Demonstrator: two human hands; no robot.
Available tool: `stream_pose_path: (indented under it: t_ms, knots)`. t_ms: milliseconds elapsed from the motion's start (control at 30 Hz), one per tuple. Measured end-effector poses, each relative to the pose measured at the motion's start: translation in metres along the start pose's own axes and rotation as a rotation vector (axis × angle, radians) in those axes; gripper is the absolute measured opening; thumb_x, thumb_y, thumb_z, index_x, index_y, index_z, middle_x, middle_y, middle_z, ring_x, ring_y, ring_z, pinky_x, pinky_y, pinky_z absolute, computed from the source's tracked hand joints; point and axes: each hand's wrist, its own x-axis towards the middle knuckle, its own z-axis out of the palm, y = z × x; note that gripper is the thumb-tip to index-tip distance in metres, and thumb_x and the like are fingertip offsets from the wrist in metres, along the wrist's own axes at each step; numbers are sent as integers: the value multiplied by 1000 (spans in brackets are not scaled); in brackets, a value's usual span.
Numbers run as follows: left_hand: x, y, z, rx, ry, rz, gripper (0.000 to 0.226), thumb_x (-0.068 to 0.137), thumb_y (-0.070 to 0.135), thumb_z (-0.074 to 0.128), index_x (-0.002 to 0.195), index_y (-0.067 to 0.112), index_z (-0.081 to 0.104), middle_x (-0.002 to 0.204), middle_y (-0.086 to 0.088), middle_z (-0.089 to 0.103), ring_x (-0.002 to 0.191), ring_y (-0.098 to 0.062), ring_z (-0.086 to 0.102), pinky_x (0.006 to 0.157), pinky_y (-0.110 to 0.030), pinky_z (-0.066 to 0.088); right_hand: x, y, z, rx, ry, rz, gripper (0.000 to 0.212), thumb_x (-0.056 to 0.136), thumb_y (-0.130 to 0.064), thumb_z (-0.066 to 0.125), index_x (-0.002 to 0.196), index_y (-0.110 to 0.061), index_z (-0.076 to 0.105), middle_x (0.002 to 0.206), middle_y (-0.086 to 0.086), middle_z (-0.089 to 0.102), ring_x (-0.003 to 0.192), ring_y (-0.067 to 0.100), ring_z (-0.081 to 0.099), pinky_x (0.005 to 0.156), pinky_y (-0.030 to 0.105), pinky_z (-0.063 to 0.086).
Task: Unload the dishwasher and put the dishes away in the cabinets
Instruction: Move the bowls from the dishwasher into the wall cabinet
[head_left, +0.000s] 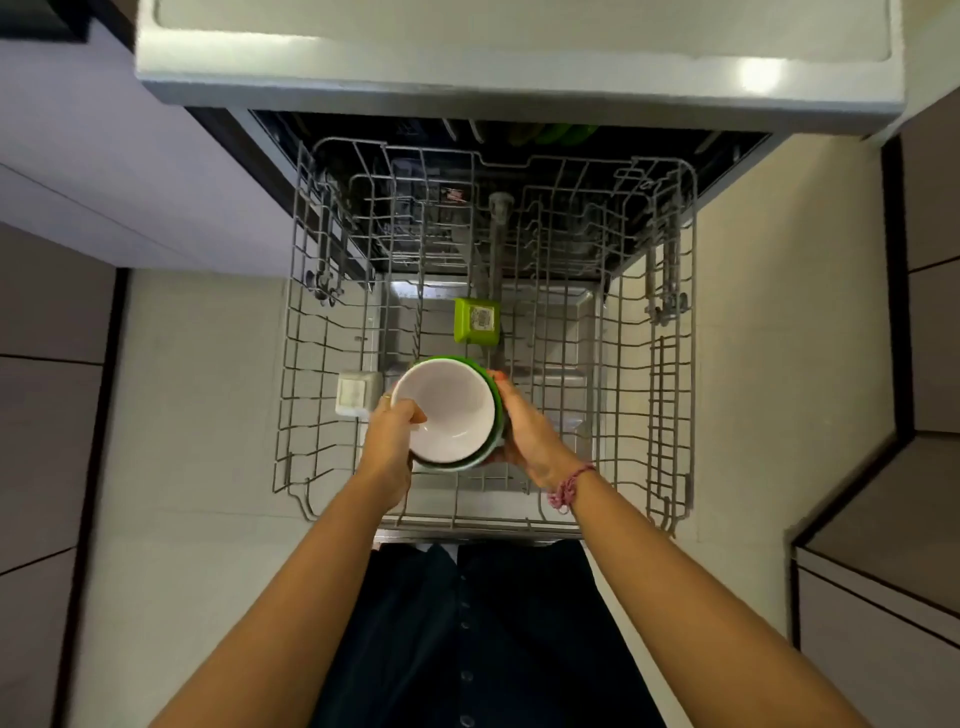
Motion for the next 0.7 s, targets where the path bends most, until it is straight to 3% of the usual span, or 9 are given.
stream_pose_path:
  t_ms: [133,200,267,367,433,500,567,633,700]
  knots:
    - [1,2,-26,-131,-42,-54,44,84,-2,38,122,20,42,101,-8,51,89,-27,53,60,-35,51,28,-10,5,109,-184,176,37,99,-48,30,115,-32,59,108,3,63,98,24,60,70,40,56]
    - [0,0,-37,-176,-29,-57,47,83,-4,37,123,20,42,100,-7,52,88,-27,53,60,-35,51,58,-19,1,-156,-132,117,33,100,-36,38,127,-26,54,107,2,64,93,20,60,76,37,51]
    - [-2,-4,-47,-191,-25,-57,49,82,-6,36,122,20,45,101,-7,52,88,-27,53,60,-36,51,96,-23,-6,-628,41,-16,47,94,-22,51,141,-22,41,121,9,58,100,22,56,85,33,47]
    - [-5,-9,-65,-139,-66,-48,57,80,-10,36,122,27,47,106,-8,52,92,-28,52,57,-33,52,136,-27,-7,-1118,120,-103,77,86,-4,56,148,-34,21,156,5,16,139,32,24,110,41,33]
    - [-5,-13,-75,-126,-106,-68,68,79,-11,35,125,37,47,110,-6,52,94,-28,52,60,-34,52,149,-29,-7,-1162,118,-83,69,94,-10,48,150,-35,16,159,2,6,145,32,10,114,44,26]
    - [-4,-17,-84,-151,-146,-89,78,78,-12,34,129,45,46,114,-5,52,99,-30,52,62,-37,54,157,-24,0,-1067,168,-108,57,100,-30,41,150,-32,14,157,1,18,142,26,22,109,29,30]
    - [-2,-20,-91,-174,-164,-99,78,79,-13,34,127,46,47,115,-5,51,100,-31,51,57,-37,55,160,-18,7,-1145,211,-173,58,100,-31,41,151,-27,13,154,8,24,139,28,29,100,22,40]
    - [0,-22,-98,-193,-165,-103,75,79,-14,34,123,45,51,114,-6,51,99,-30,51,53,-35,54,160,-16,10,-1277,207,-182,53,99,-23,41,148,-19,22,152,19,22,134,41,31,103,42,39]
    - [2,-22,-104,-202,-174,-114,73,79,-14,35,119,44,53,114,-6,52,99,-30,51,53,-34,54,160,-20,8,-1523,216,-178,43,96,-8,44,138,-11,36,148,21,24,125,48,34,97,55,39]
